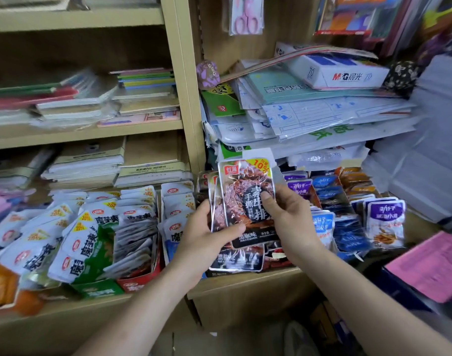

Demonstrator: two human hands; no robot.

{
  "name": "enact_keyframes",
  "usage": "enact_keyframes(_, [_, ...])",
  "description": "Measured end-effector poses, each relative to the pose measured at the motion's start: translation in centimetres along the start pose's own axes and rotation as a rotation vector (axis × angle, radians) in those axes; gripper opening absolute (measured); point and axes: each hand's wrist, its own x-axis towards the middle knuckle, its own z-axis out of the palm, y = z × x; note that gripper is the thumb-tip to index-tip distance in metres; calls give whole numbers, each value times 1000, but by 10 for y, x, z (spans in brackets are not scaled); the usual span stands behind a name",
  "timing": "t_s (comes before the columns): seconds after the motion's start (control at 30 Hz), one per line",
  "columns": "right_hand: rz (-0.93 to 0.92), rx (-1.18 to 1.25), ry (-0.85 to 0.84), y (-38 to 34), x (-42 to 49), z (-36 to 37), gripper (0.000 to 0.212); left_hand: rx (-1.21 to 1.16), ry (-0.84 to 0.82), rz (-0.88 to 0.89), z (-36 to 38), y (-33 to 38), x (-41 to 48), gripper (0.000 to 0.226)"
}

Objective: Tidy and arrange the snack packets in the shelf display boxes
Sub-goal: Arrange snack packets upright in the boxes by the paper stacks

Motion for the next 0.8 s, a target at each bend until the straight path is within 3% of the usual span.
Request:
enact_keyframes(0.1, [-87, -147, -14, 2, -2, 3, 16, 6, 95, 9, -3, 1, 1, 78])
enact_keyframes(0.23, [-3, -149, -226, 0, -5, 5, 31, -131, 166, 44, -11, 2, 7, 47])
enact_keyframes(0.37, [-130, -279, -347, 7, -15, 14, 49, -158, 169, 12, -13, 1, 6, 48])
enact_keyframes(0.53, [-97, -265, -444, 10, -20, 23, 74, -171, 156, 68, -19, 3, 1, 32])
enact_keyframes(0.7, [-86, -221, -498, 0, -15, 20, 65, -116, 220, 138, -36, 11, 0, 30])
enact_keyframes(0.8, [-115, -416, -333, -8, 2, -7, 44, -66, 288, 192, -50, 14, 2, 32])
